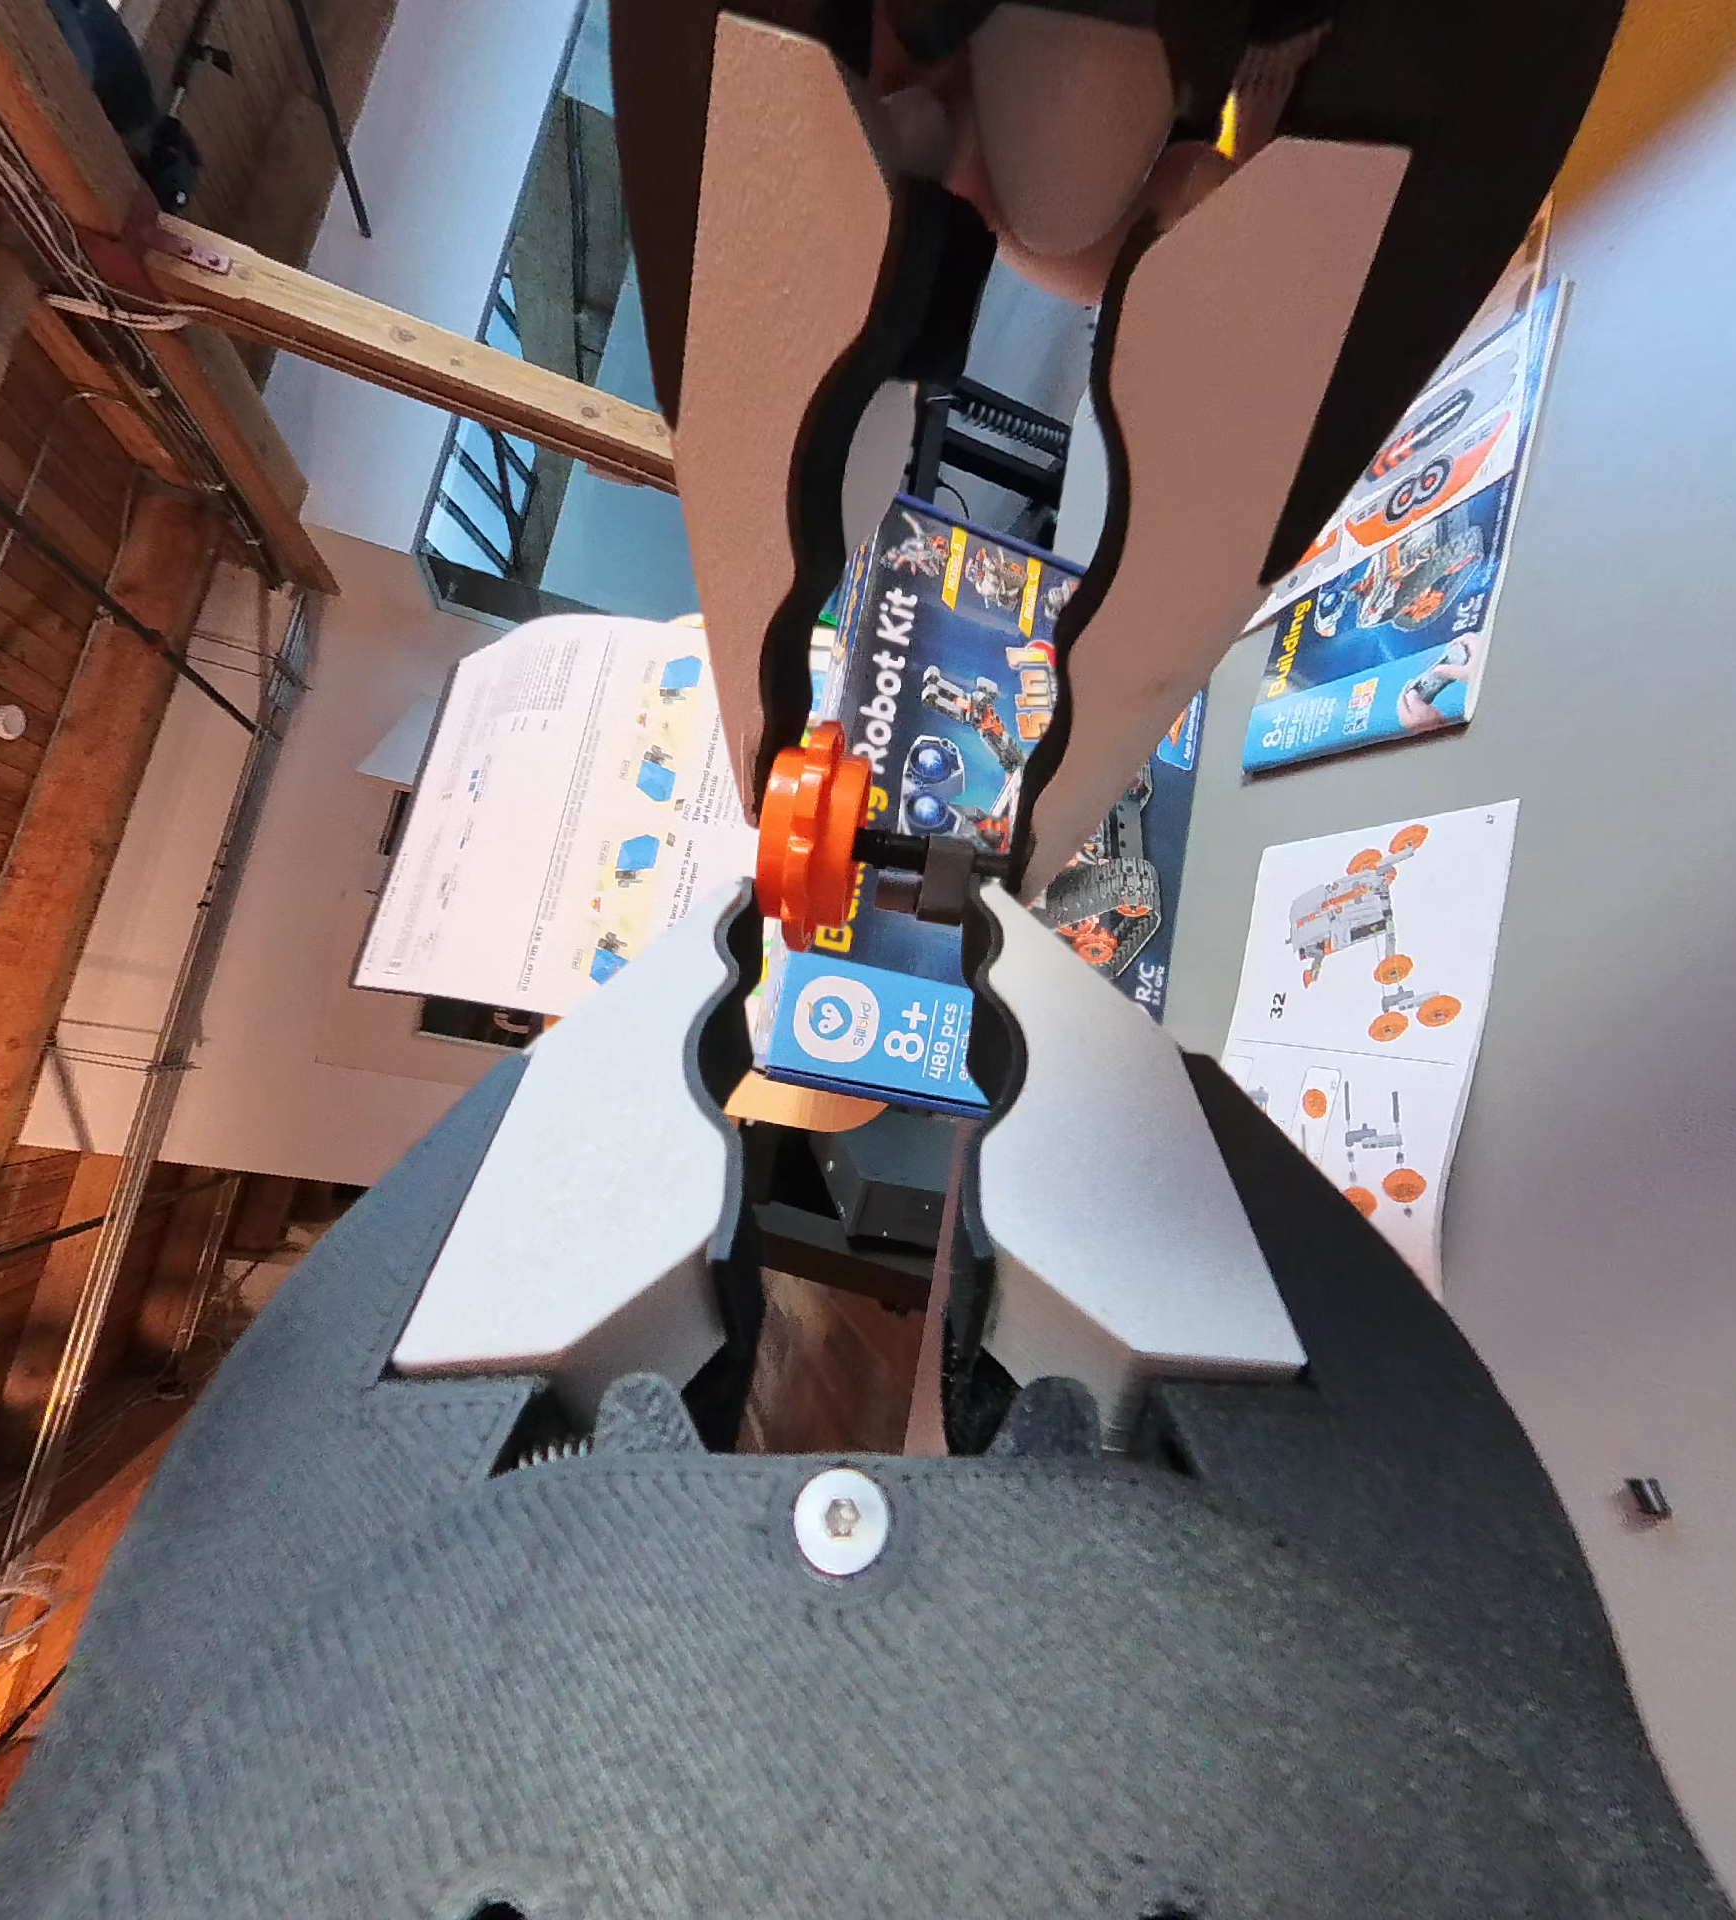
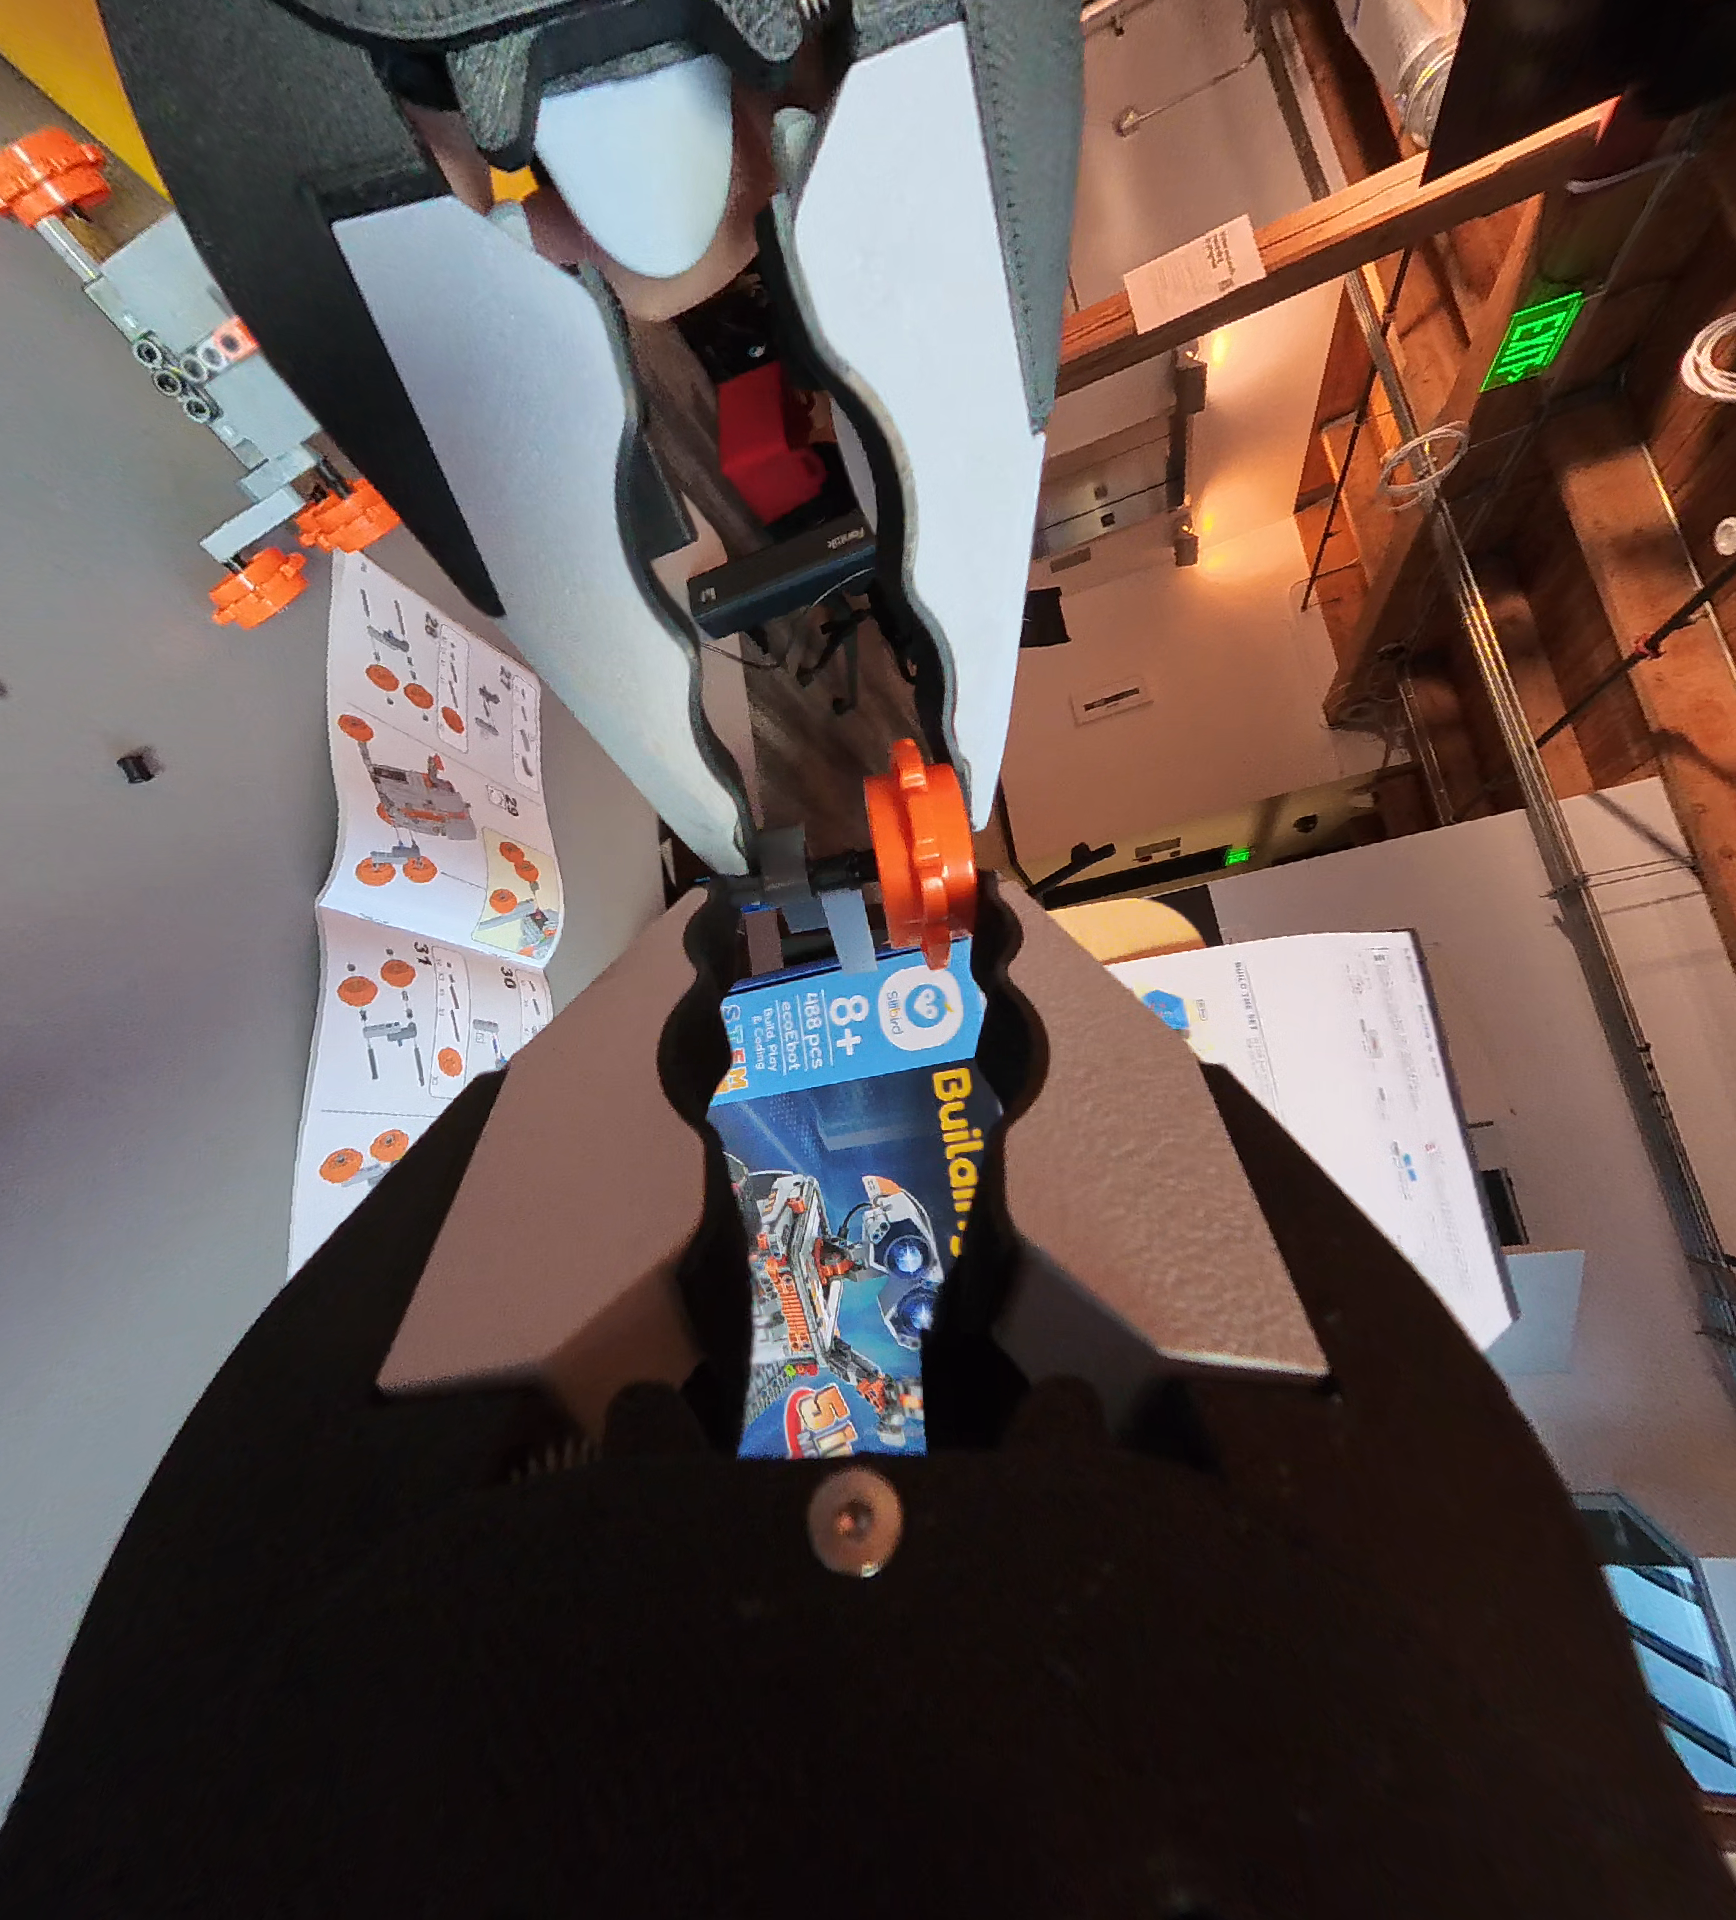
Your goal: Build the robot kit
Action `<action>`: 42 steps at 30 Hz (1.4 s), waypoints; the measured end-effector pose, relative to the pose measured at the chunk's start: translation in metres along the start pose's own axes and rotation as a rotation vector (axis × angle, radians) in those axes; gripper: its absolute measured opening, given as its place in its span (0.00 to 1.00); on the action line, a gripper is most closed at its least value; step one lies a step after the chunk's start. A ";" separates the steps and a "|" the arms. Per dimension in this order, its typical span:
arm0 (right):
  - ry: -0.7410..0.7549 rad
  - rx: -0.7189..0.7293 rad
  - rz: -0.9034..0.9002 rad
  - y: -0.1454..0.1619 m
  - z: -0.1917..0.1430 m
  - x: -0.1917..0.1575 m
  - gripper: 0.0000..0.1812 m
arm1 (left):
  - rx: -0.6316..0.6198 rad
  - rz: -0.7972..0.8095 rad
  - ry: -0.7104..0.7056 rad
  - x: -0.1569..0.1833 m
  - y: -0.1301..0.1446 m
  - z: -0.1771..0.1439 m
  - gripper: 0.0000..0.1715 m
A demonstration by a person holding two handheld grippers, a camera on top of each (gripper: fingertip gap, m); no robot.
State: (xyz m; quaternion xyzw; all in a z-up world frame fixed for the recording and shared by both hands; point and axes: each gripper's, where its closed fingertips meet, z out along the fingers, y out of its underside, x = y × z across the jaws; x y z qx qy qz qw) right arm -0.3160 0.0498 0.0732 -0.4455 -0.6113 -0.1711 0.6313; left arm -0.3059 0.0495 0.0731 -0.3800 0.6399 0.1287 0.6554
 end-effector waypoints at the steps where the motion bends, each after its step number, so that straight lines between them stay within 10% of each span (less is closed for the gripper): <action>1: -0.004 0.007 0.001 0.002 0.003 -0.002 0.25 | 0.002 -0.014 0.012 0.002 0.003 0.001 0.21; 13: -0.155 0.203 0.452 0.020 0.016 -0.007 0.26 | 0.050 -0.429 0.340 0.028 0.052 -0.001 0.20; 24: -0.323 0.416 0.534 -0.013 0.001 -0.017 0.26 | 0.165 -0.502 0.474 0.048 0.038 0.001 0.19; 33: -0.423 0.610 0.572 -0.060 -0.033 -0.008 0.26 | 0.605 -0.796 0.657 0.013 0.000 -0.053 0.20; 42: -0.556 0.713 0.822 -0.050 -0.026 -0.007 0.25 | 0.559 -0.647 0.694 0.036 -0.018 -0.053 0.18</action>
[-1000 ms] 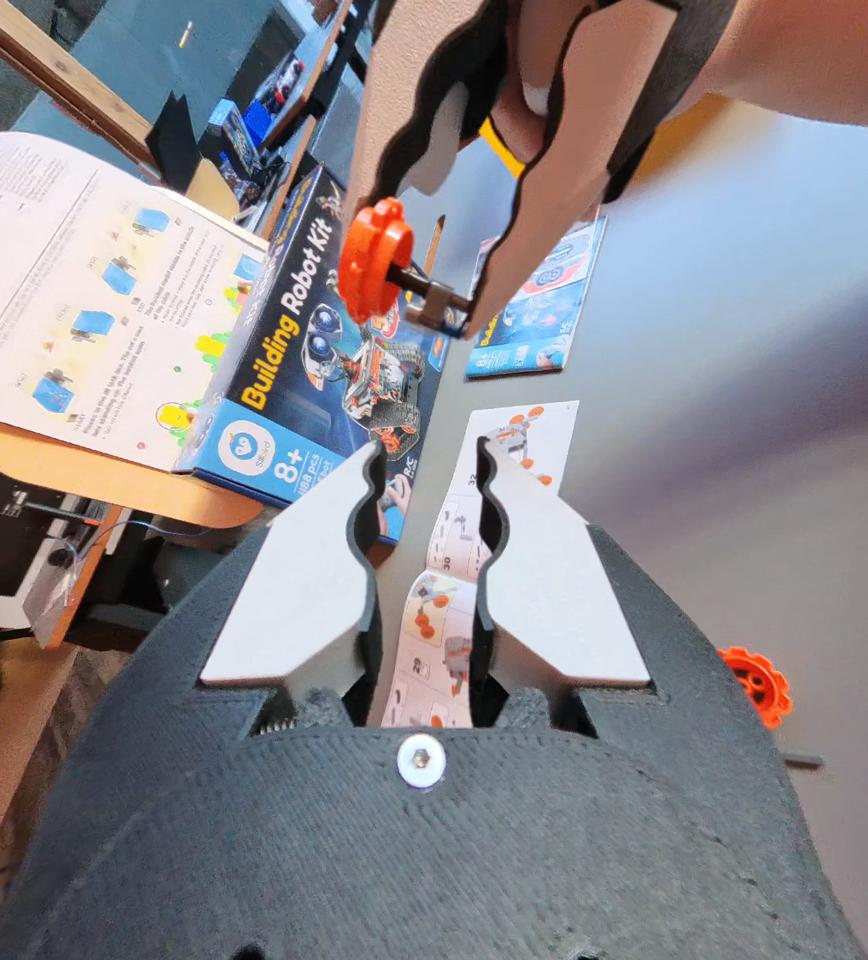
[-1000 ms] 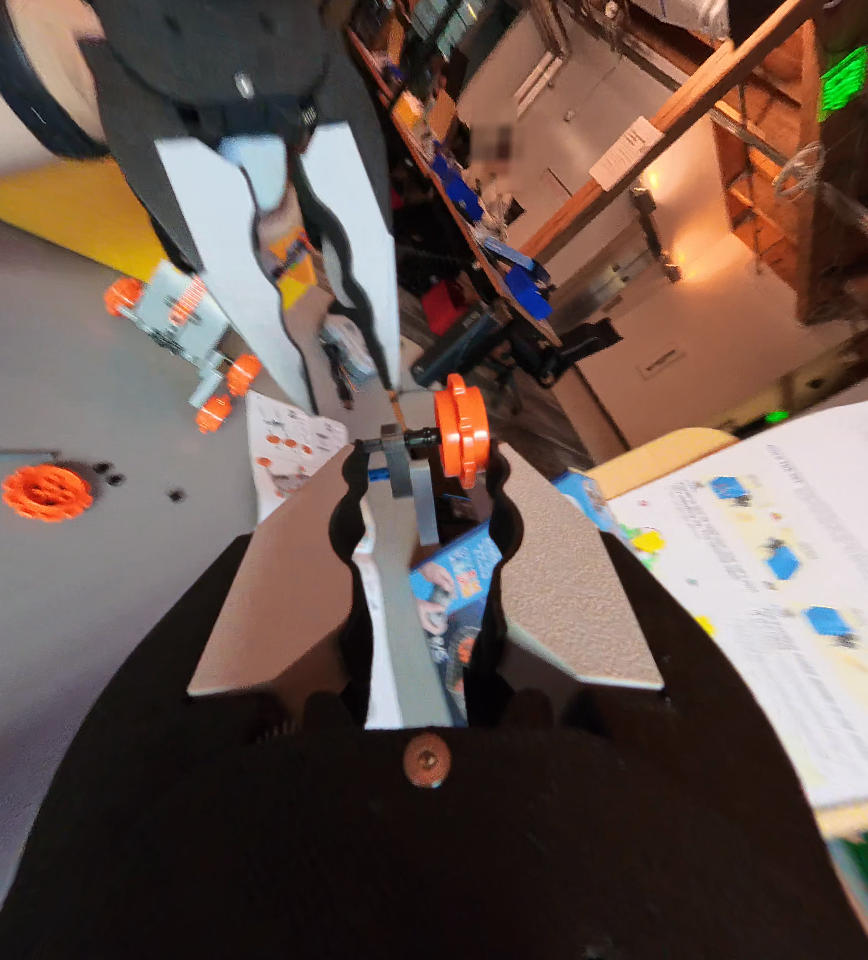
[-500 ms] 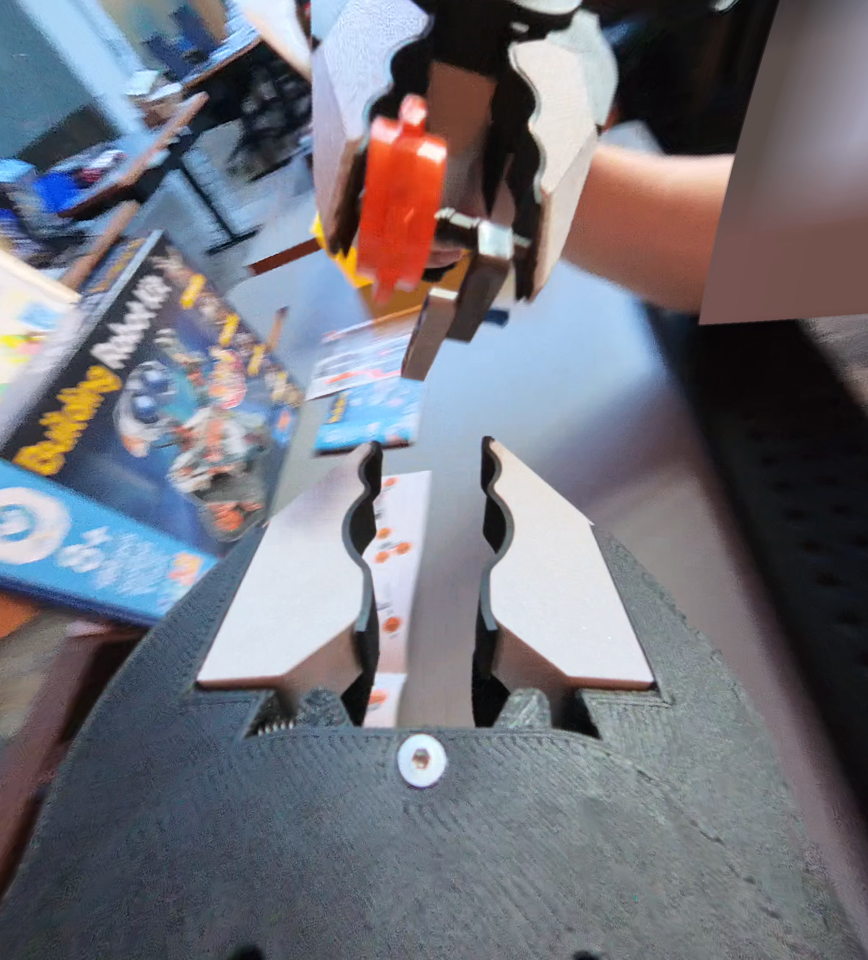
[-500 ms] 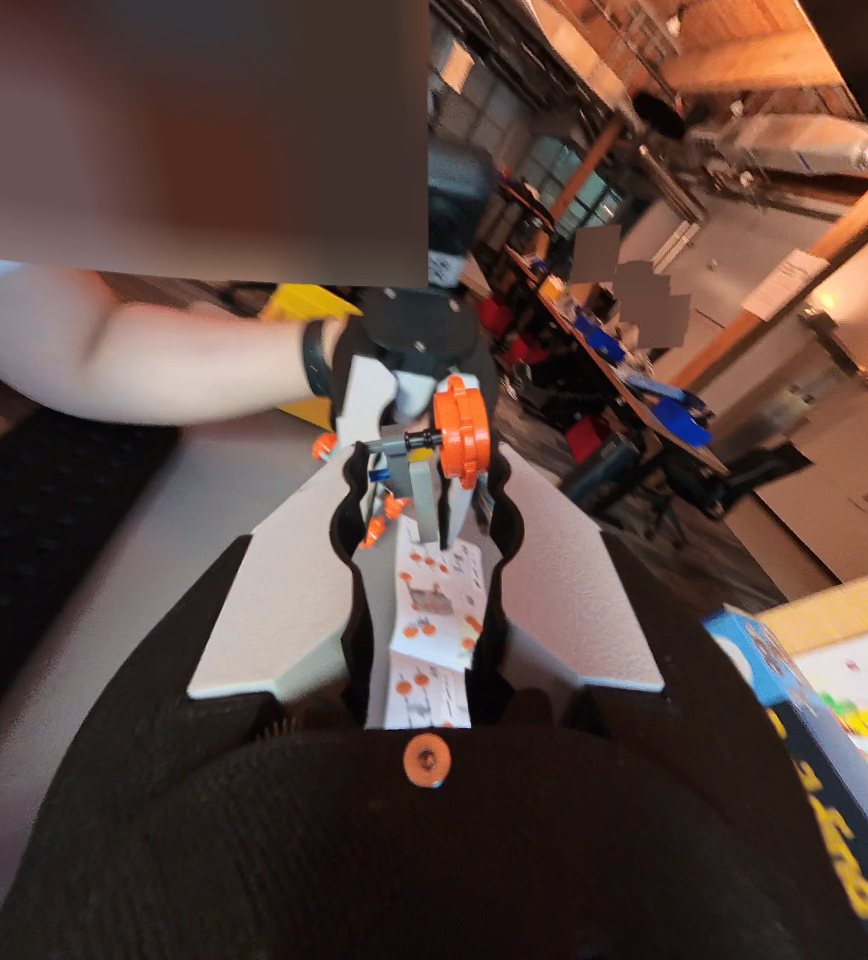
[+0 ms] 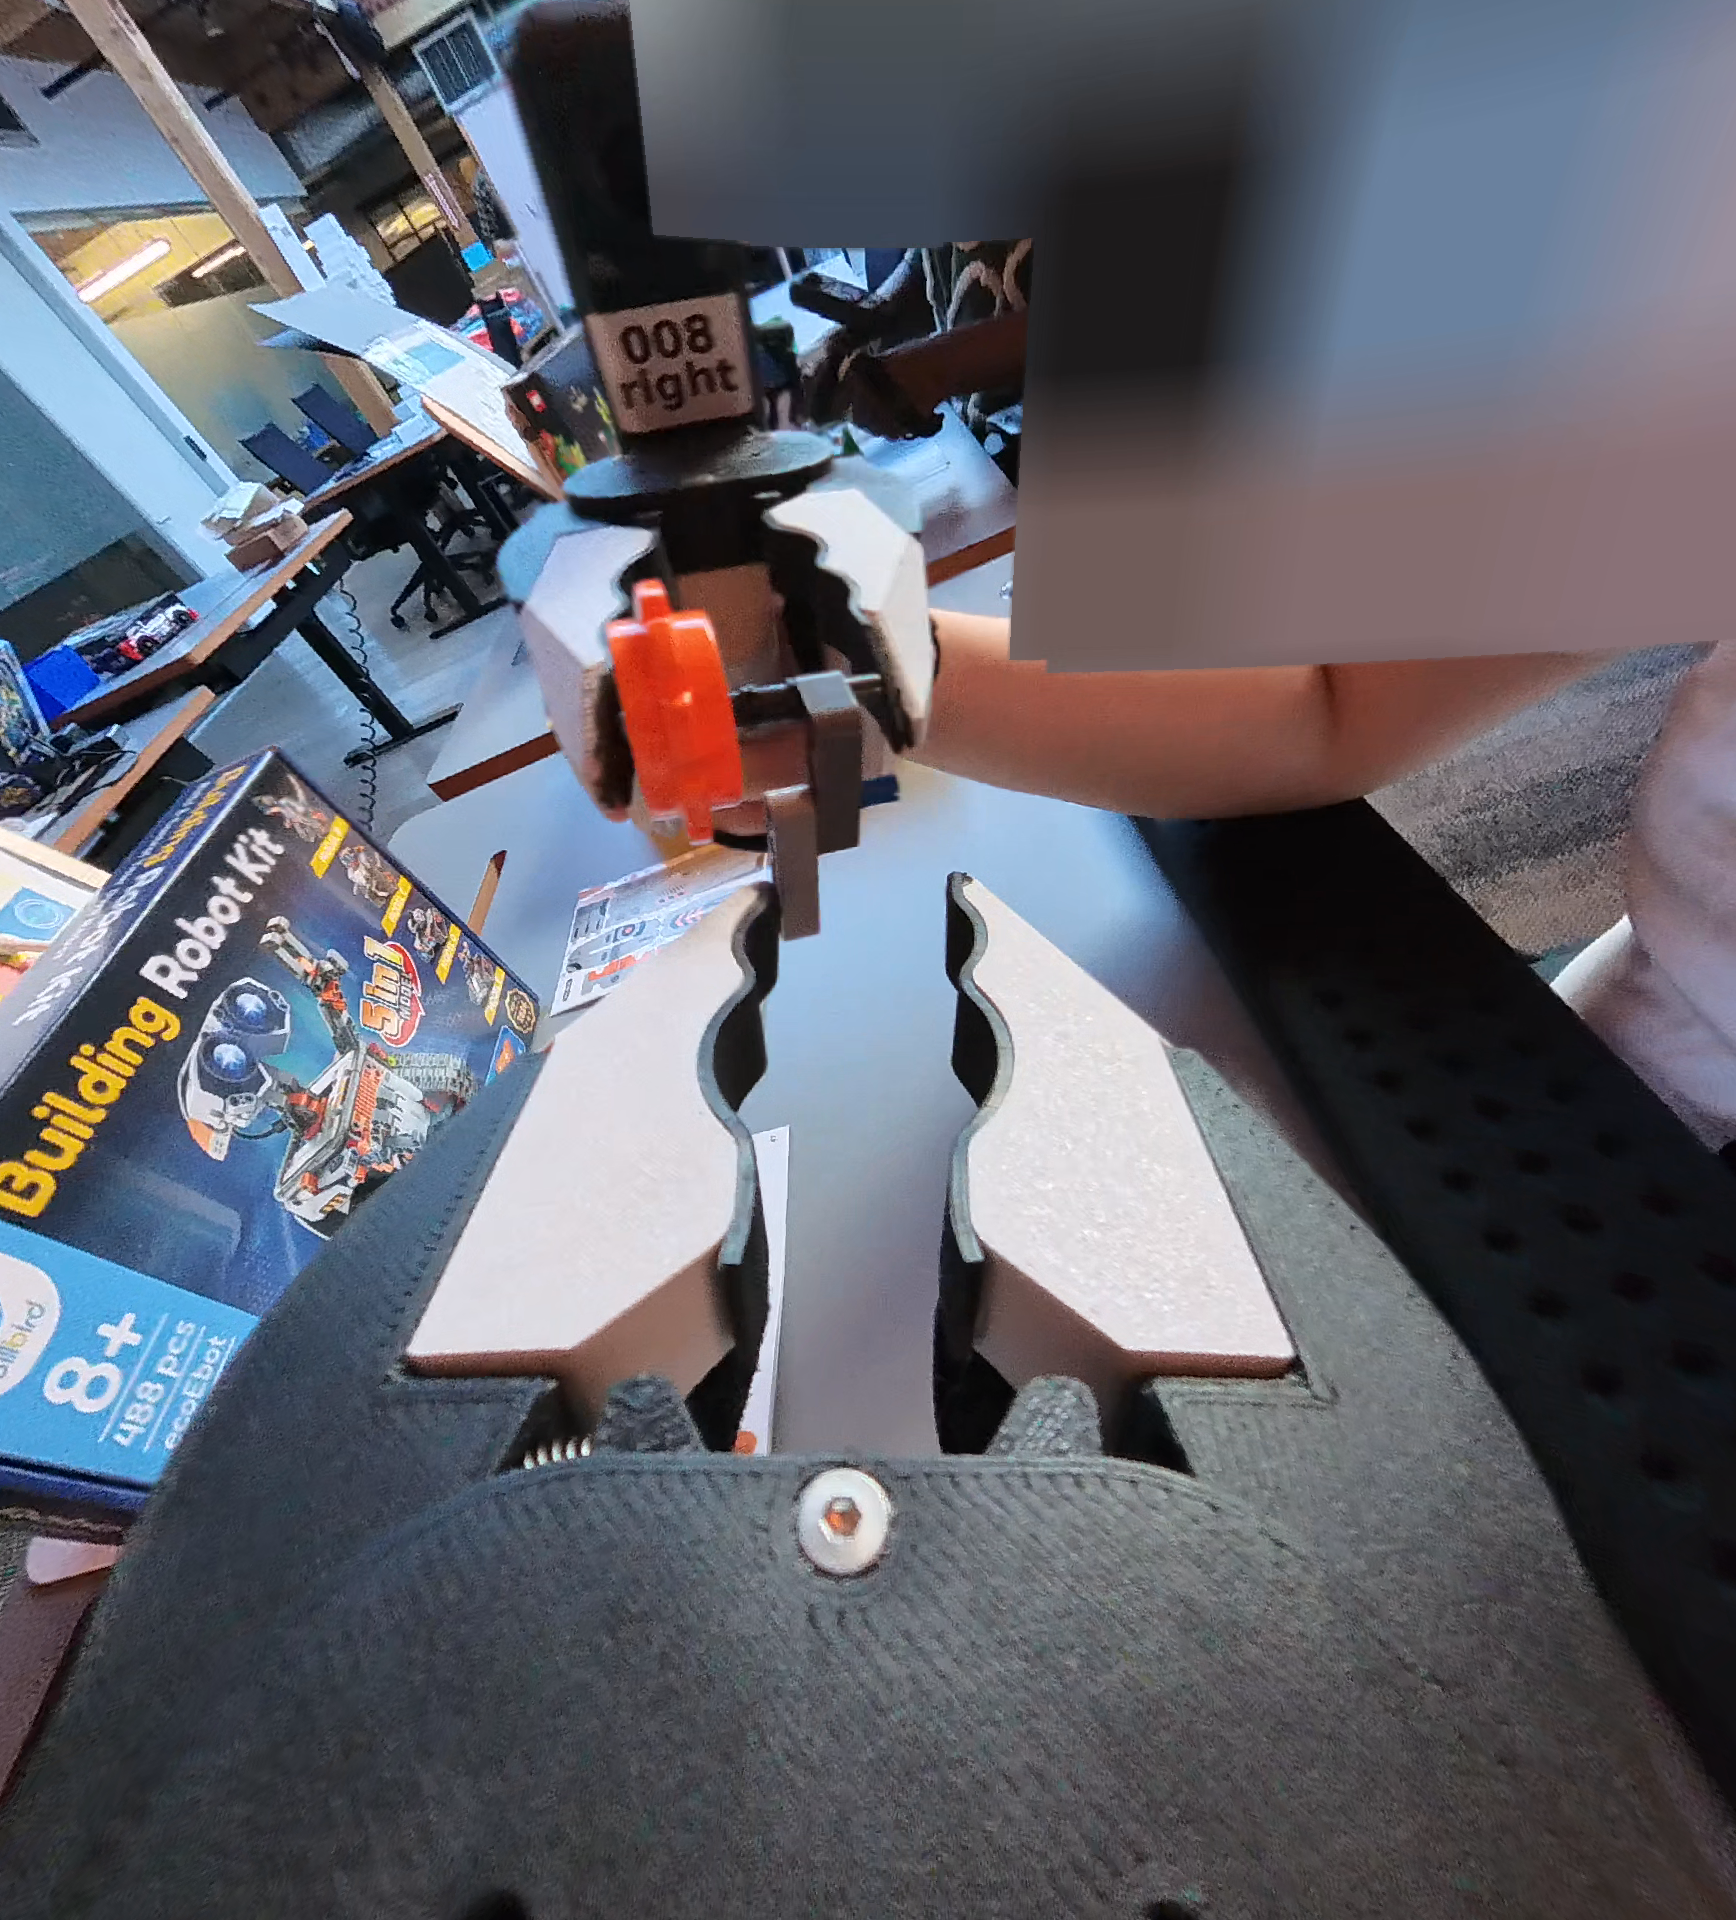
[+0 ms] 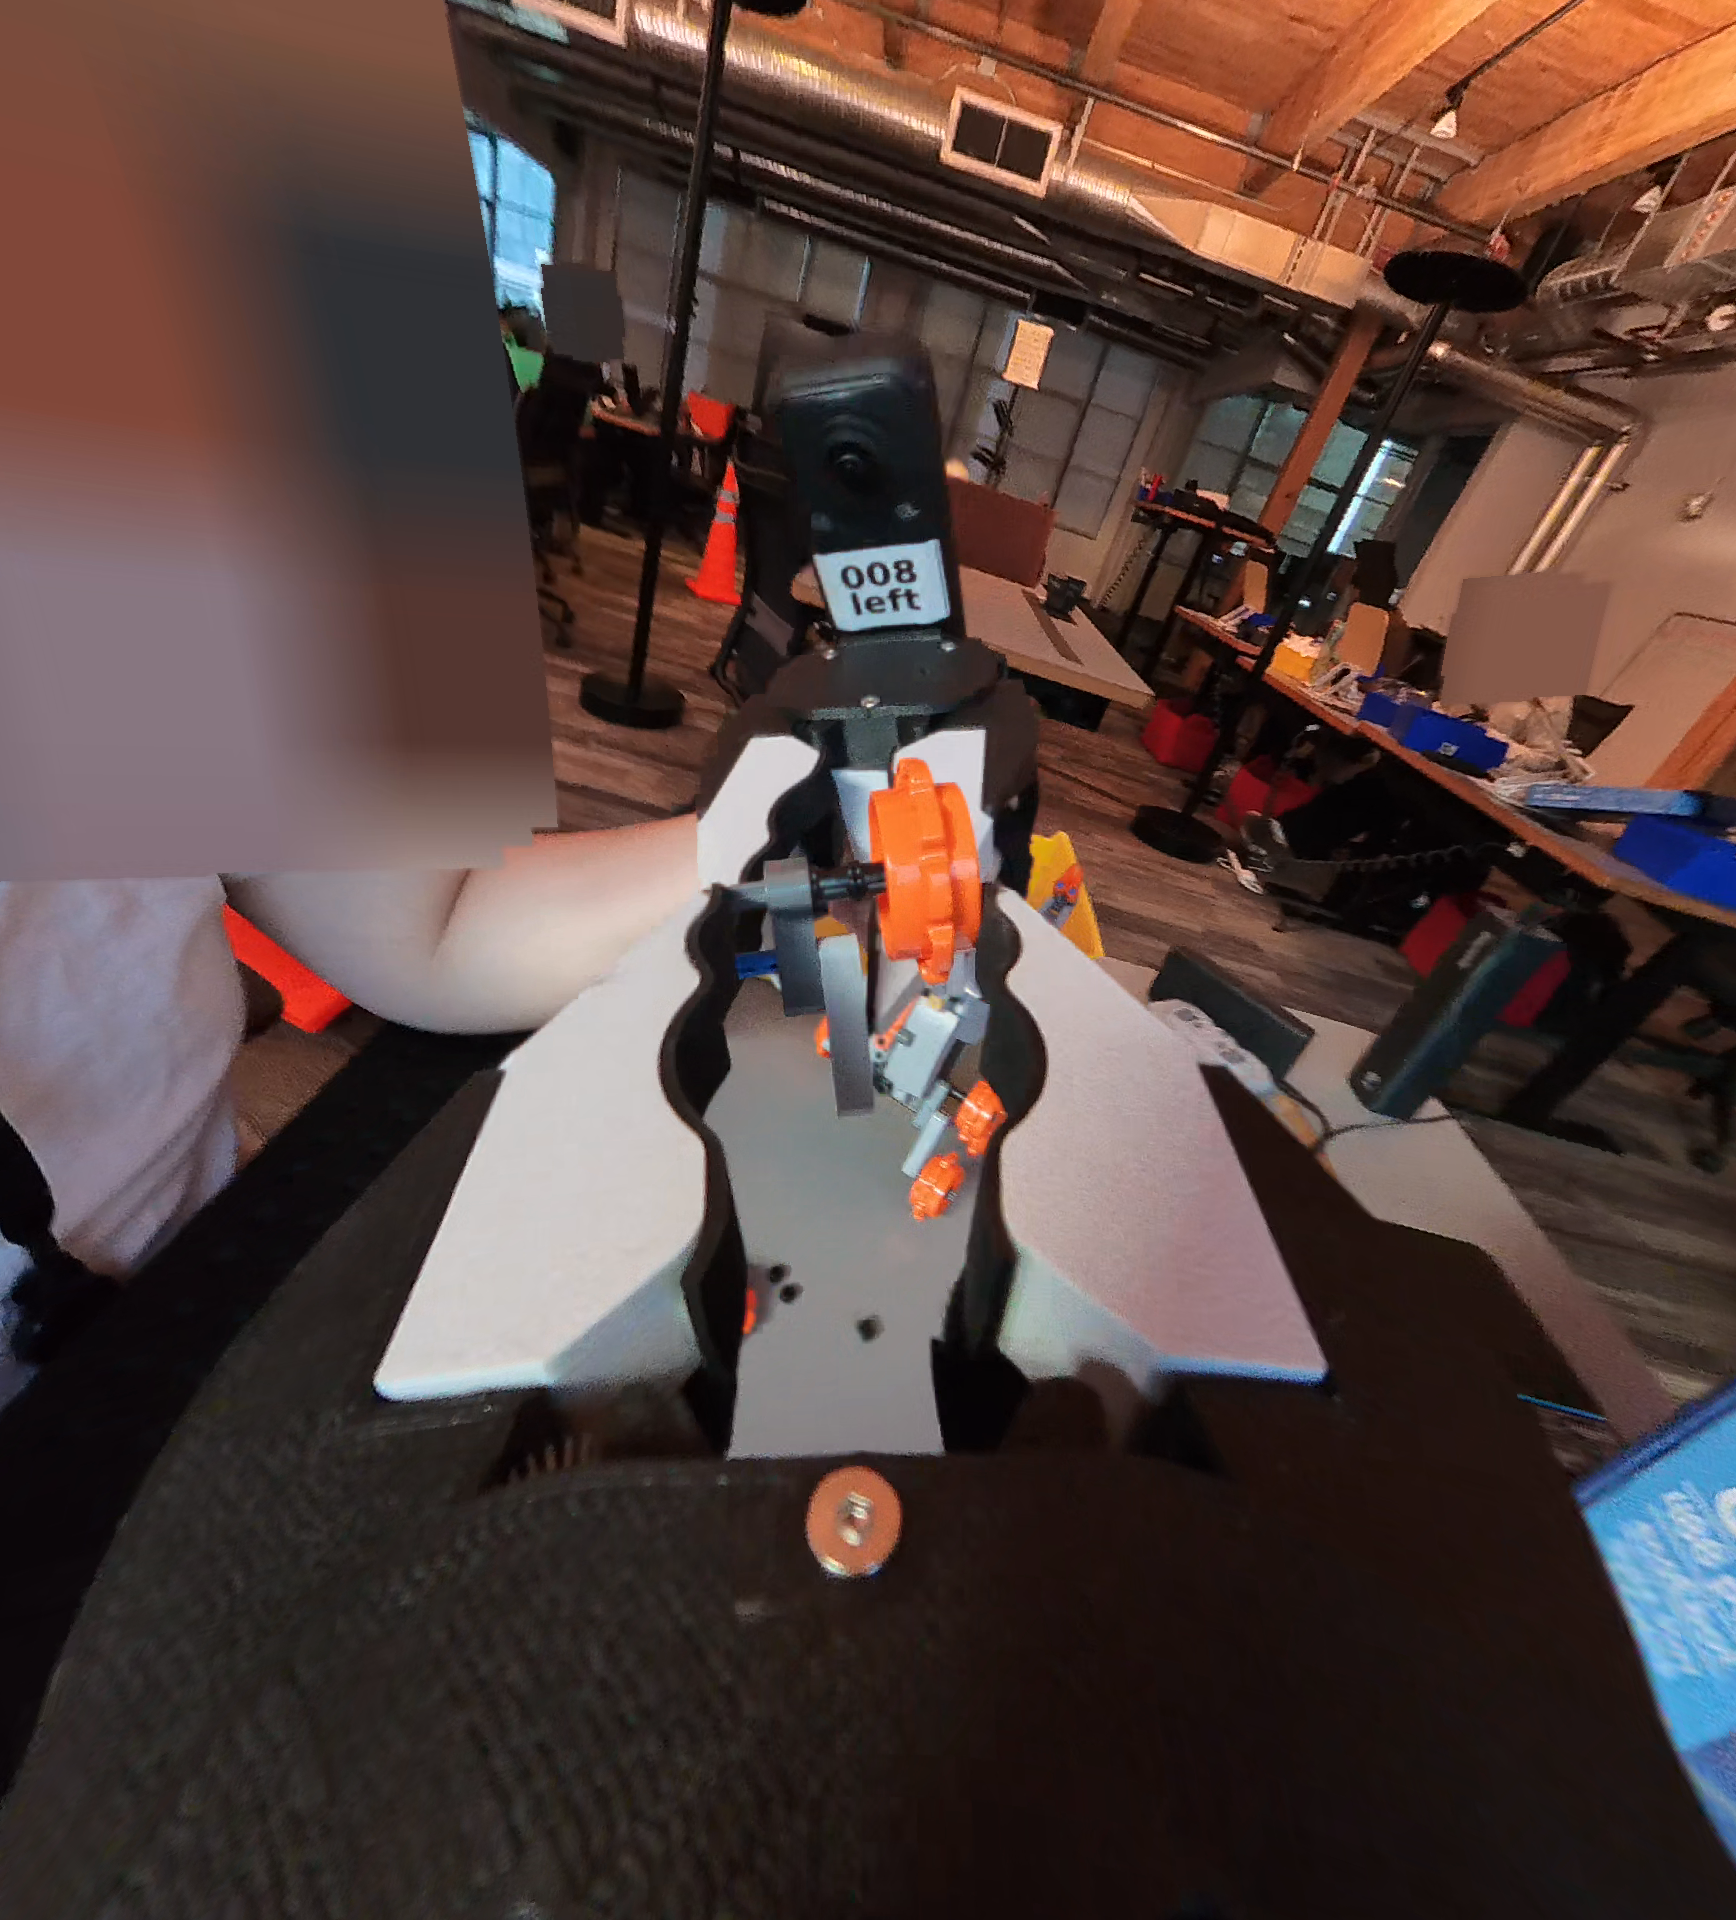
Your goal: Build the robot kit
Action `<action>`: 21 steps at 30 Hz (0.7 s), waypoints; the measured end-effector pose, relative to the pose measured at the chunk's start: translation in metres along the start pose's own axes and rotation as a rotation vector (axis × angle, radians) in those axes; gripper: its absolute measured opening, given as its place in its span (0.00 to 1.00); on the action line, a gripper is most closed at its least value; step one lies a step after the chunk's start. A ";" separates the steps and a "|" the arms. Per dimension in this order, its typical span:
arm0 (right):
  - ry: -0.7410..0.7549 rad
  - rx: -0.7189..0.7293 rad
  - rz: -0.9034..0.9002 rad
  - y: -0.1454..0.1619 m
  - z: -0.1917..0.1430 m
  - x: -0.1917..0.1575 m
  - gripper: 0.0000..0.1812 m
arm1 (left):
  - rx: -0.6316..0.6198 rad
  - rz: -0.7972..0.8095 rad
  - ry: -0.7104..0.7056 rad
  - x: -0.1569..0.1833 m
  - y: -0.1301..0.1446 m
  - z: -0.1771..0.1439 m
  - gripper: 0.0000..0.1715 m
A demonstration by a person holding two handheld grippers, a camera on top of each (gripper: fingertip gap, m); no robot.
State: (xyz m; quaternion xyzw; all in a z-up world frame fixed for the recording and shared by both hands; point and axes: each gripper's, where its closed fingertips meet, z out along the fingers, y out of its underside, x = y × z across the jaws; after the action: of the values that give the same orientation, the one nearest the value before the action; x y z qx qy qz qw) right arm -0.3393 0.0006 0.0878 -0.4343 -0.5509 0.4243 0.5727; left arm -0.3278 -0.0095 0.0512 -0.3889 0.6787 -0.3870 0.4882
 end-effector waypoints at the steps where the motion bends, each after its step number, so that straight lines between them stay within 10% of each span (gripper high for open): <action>1: -0.026 0.024 0.037 0.001 -0.001 0.000 0.25 | -0.008 -0.001 0.005 0.001 0.002 0.003 0.18; 21: -0.302 0.475 0.665 0.017 -0.023 0.035 0.25 | 0.049 -0.135 -0.065 -0.025 0.010 0.030 0.11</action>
State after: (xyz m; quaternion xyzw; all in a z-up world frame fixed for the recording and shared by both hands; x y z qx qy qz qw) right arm -0.3153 0.0386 0.0801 -0.3774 -0.3456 0.7594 0.4019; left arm -0.2946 0.0124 0.0446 -0.4339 0.6250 -0.4227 0.4924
